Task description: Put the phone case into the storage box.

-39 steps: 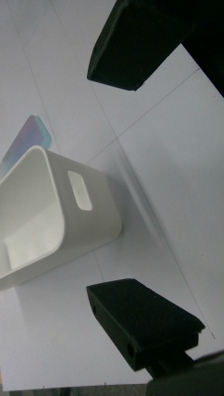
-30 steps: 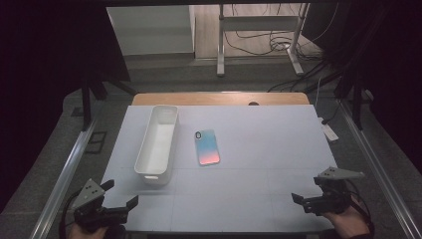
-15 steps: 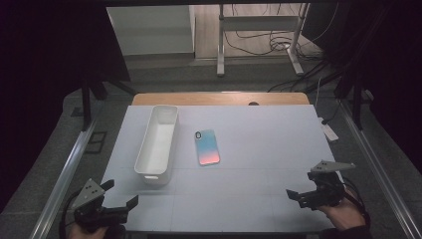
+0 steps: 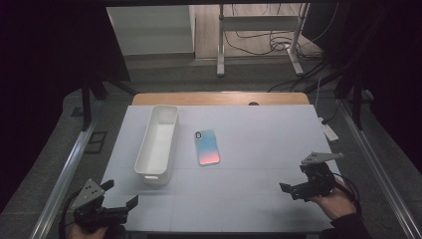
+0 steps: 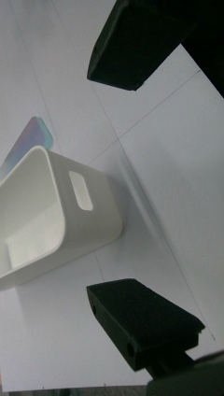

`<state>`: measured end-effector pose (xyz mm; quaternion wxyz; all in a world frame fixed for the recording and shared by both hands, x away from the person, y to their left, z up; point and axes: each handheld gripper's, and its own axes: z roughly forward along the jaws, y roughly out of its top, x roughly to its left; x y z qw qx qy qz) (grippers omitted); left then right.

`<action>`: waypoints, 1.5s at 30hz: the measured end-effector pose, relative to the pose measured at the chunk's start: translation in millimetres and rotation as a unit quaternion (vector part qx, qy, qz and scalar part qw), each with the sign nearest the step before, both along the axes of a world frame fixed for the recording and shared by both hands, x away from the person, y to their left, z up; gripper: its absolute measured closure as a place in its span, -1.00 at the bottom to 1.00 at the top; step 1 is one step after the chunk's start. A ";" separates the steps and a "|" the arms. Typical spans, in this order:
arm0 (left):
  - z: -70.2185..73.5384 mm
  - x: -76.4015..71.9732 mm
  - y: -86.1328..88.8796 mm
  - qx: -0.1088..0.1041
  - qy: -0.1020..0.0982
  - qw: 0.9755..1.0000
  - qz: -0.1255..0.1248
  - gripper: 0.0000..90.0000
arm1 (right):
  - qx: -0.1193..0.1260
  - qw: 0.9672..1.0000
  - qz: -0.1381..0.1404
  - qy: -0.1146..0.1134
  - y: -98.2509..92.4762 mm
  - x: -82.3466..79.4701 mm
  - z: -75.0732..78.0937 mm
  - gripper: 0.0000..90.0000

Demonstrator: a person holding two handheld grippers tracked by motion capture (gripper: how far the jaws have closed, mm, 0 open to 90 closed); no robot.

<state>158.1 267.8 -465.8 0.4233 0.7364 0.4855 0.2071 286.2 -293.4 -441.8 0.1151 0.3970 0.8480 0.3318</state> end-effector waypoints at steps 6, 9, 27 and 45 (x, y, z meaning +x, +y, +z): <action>-0.1 0.1 -0.2 0.000 0.001 1.000 0.000 -0.94 | 0.000 1.000 0.014 0.002 10.1 6.4 2.0 -1.00; 0.0 0.1 -0.1 0.000 0.000 1.000 0.000 -0.94 | 0.001 1.000 0.020 0.004 14.6 8.9 3.0 -1.00; 0.0 0.0 0.5 -0.002 0.001 1.000 0.002 -0.94 | -0.019 0.999 0.043 0.015 45.6 33.0 3.4 -1.00; -0.1 -0.1 0.8 -0.004 0.001 1.000 0.002 -0.94 | -0.028 0.997 0.072 0.020 71.7 49.4 1.4 -1.00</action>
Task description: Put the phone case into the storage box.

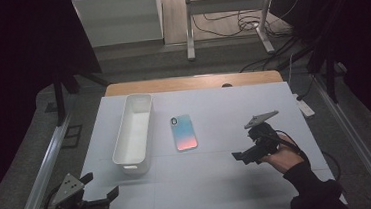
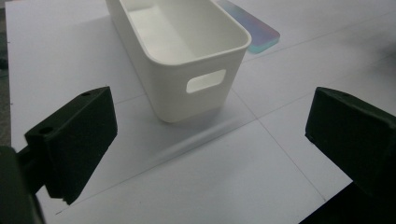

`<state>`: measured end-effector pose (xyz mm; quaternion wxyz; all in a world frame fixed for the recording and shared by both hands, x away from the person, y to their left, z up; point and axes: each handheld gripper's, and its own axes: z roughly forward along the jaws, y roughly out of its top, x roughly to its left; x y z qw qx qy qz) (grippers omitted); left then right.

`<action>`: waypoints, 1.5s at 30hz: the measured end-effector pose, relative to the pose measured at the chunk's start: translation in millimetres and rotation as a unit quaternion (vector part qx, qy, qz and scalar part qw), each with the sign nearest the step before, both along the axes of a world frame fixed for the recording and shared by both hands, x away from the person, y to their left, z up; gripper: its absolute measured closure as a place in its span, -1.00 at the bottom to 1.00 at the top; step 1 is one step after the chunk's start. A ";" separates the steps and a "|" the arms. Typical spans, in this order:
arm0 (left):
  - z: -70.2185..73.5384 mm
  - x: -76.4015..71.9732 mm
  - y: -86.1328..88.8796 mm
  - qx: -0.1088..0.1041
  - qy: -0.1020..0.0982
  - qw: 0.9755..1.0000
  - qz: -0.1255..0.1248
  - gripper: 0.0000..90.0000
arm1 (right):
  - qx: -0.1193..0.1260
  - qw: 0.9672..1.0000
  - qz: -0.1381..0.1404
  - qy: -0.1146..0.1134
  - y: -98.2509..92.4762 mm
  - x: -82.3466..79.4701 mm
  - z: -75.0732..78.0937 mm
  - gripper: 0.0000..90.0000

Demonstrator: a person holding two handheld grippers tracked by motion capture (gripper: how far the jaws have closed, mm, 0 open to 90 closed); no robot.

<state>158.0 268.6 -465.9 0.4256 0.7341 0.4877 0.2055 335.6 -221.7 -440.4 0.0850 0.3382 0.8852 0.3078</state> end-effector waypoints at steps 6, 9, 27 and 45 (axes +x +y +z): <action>0.0 -0.1 0.0 0.000 0.000 1.000 0.000 -0.94 | -0.004 1.000 0.012 0.005 10.7 7.1 -1.8 -1.00; 0.1 -0.2 0.3 0.000 0.000 1.000 0.000 -0.94 | -0.002 1.000 0.016 0.008 15.8 10.3 -2.1 -1.00; -0.1 -0.1 0.4 -0.001 -0.001 1.000 -0.001 -0.94 | 0.009 0.999 0.043 0.011 42.5 26.6 -3.7 -1.00; 0.0 -0.2 1.1 -0.003 0.000 1.000 -0.002 -0.94 | 0.000 0.998 0.053 0.028 73.4 47.1 -10.3 -1.00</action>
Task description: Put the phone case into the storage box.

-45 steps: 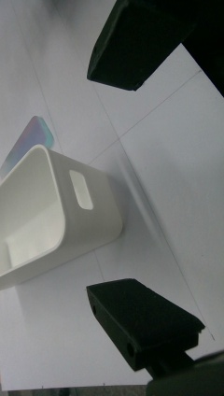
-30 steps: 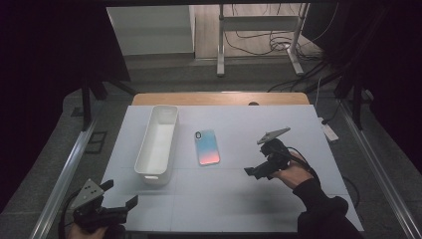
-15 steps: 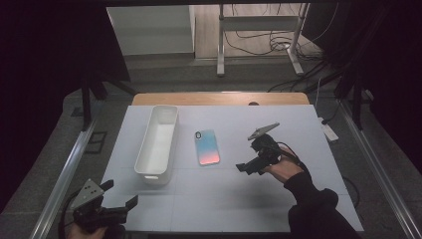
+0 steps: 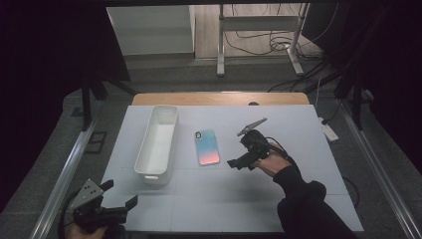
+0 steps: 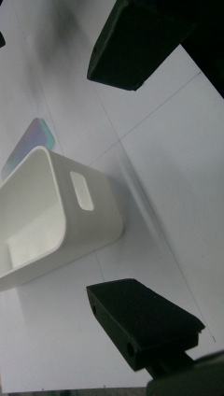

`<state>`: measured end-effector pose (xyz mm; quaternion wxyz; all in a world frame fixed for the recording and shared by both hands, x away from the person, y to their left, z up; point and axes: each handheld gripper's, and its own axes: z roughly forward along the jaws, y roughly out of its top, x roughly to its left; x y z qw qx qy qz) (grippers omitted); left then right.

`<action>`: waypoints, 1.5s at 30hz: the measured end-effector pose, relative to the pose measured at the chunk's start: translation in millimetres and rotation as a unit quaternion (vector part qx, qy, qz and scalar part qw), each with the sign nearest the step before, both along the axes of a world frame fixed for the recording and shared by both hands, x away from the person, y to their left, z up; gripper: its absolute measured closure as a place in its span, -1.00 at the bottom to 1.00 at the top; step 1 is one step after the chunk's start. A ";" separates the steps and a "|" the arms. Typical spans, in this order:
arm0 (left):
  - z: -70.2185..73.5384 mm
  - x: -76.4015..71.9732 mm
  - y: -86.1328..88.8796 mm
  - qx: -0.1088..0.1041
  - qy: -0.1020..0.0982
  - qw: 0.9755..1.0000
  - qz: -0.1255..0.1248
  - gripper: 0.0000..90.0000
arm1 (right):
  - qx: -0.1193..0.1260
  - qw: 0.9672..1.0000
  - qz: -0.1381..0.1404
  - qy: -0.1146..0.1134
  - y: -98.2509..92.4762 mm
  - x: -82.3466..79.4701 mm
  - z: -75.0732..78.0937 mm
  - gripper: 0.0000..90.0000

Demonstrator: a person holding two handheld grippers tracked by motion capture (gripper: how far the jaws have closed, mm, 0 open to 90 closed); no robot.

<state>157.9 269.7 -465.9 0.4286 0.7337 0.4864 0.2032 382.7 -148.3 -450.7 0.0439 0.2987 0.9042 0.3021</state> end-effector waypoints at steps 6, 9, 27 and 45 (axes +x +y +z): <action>-0.2 0.3 -0.1 0.000 -0.001 1.000 0.000 -0.94 | 0.002 1.000 -0.001 0.002 7.8 5.1 0.0 -1.00; -0.1 0.3 0.0 -0.001 0.000 1.000 -0.001 -0.94 | 0.004 1.000 -0.004 0.007 13.7 8.8 -0.7 -1.00; -0.3 0.6 0.3 -0.003 -0.002 1.000 -0.001 -0.94 | -0.032 0.999 0.002 -0.004 43.2 26.9 -8.5 -1.00; -0.4 0.5 1.1 -0.005 -0.001 1.000 -0.003 -0.94 | -0.051 0.999 0.006 -0.008 76.9 37.9 -17.2 -1.00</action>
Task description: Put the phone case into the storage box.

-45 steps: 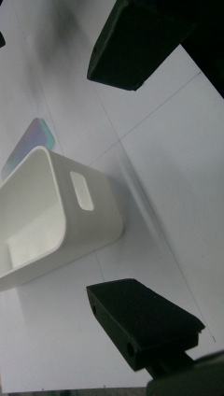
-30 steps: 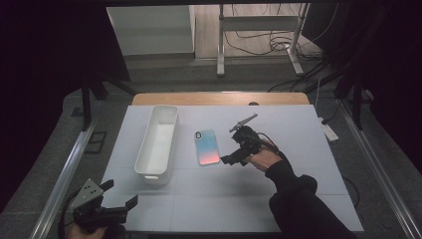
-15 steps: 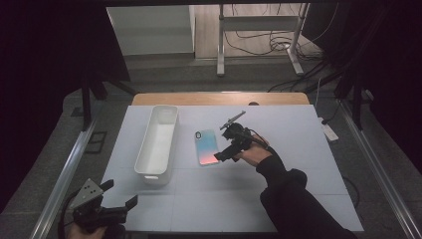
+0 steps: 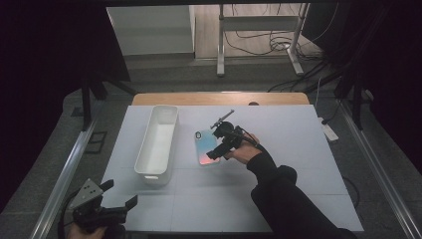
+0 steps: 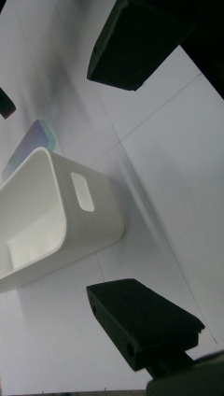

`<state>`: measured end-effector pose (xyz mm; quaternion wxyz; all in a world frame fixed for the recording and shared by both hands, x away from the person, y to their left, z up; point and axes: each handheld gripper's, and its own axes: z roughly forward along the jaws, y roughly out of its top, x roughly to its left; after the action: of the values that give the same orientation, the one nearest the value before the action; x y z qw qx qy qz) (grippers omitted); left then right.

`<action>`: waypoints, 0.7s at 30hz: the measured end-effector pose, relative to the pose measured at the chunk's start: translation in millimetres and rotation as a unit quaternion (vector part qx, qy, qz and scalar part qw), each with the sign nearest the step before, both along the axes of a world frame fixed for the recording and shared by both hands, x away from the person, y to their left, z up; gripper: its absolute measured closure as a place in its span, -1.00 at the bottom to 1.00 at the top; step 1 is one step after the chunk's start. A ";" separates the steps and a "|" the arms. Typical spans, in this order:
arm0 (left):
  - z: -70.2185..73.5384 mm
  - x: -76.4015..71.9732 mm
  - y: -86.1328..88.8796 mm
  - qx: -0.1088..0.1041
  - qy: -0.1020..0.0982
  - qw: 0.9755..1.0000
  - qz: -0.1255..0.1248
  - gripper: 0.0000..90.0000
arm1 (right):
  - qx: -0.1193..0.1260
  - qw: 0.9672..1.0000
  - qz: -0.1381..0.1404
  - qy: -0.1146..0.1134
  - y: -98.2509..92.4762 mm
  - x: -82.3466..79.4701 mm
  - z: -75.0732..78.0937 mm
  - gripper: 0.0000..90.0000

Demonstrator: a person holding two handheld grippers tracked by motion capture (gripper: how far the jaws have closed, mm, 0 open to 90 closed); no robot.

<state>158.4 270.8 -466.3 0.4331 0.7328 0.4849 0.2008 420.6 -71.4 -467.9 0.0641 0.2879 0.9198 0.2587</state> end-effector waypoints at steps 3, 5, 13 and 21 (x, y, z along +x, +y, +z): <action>0.1 -0.1 0.2 0.000 0.001 1.000 0.000 -0.94 | 0.001 1.000 0.002 0.000 5.8 2.3 -0.5 -1.00; 0.0 -0.1 0.2 -0.001 0.001 1.000 0.000 -0.94 | 0.003 1.000 0.002 0.002 7.6 3.0 -0.8 -1.00; 0.0 -0.3 0.5 -0.002 0.001 1.000 -0.001 -0.94 | -0.003 1.000 0.011 0.002 26.3 7.2 -5.4 -1.00; -0.2 -0.3 0.9 -0.004 0.000 1.000 -0.001 -0.94 | -0.004 1.000 0.018 -0.001 34.4 8.8 -8.9 -0.62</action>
<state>158.1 271.6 -466.5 0.4359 0.7320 0.4847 0.1981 429.4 -37.0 -476.7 0.0617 0.2710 0.9257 0.2564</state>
